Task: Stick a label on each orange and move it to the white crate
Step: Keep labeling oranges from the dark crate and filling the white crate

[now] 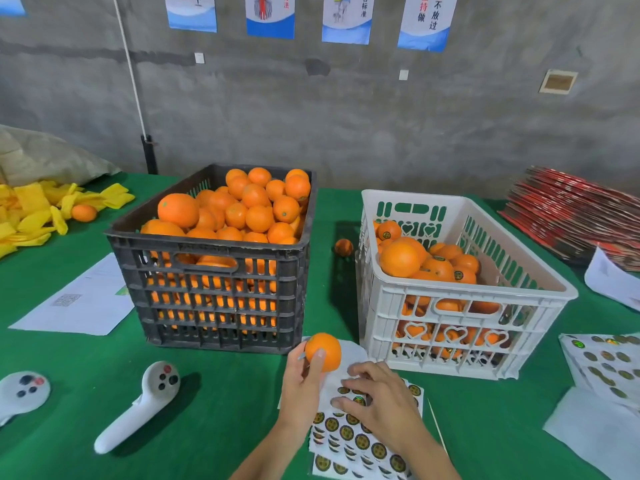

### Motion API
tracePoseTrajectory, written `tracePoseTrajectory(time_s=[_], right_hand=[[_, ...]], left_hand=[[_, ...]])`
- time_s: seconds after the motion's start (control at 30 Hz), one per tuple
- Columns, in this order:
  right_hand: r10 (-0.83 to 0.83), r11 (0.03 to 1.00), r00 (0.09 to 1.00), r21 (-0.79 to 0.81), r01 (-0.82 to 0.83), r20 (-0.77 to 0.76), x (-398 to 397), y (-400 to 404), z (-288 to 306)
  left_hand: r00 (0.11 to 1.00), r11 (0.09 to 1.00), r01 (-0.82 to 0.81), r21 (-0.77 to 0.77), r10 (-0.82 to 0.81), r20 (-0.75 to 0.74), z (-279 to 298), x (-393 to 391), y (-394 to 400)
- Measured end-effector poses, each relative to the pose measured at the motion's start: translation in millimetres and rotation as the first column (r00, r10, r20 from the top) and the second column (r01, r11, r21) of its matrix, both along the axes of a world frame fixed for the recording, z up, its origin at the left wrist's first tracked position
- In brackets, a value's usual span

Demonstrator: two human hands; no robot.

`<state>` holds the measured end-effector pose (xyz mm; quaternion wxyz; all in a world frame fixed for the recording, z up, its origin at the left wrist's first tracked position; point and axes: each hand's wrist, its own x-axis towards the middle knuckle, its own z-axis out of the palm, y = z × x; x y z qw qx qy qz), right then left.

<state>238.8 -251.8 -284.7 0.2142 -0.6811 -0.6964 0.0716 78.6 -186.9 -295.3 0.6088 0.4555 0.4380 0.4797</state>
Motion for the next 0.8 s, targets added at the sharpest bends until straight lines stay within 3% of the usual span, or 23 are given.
tracePoseTrajectory(time_s=[0.13, 0.3, 0.5, 0.63, 0.7, 0.8], right_hand=[[0.028, 0.997, 0.998, 0.066, -0.025, -0.050, -3, 1, -1], [-0.030, 0.996, 0.950, 0.069, 0.054, -0.311, -7, 2, -2], [-0.030, 0.998, 0.927, 0.043, 0.050, -0.374, -4, 4, -2], [-0.053, 0.995, 0.940, 0.056, 0.077, -0.337, -7, 3, 0], [-0.113, 0.981, 0.908, 0.097, 0.165, -0.403, -10, 4, 7], [-0.154, 0.897, 0.912, 0.333, 0.290, -0.381, -16, 11, 28]], left_hand=[[1.000, 1.000, 0.001, 0.023, -0.001, -0.001, -3, 1, -1], [1.000, 0.999, -0.013, 0.037, 0.014, -0.008, -2, 1, -2], [0.998, 0.998, -0.032, 0.047, 0.034, -0.047, -1, 1, -2], [0.997, 0.999, -0.020, 0.047, 0.024, -0.069, 2, 0, -3], [0.997, 0.999, -0.004, 0.051, 0.008, -0.074, 3, -2, -1], [0.994, 0.996, 0.011, 0.088, -0.002, -0.107, 8, -4, 2]])
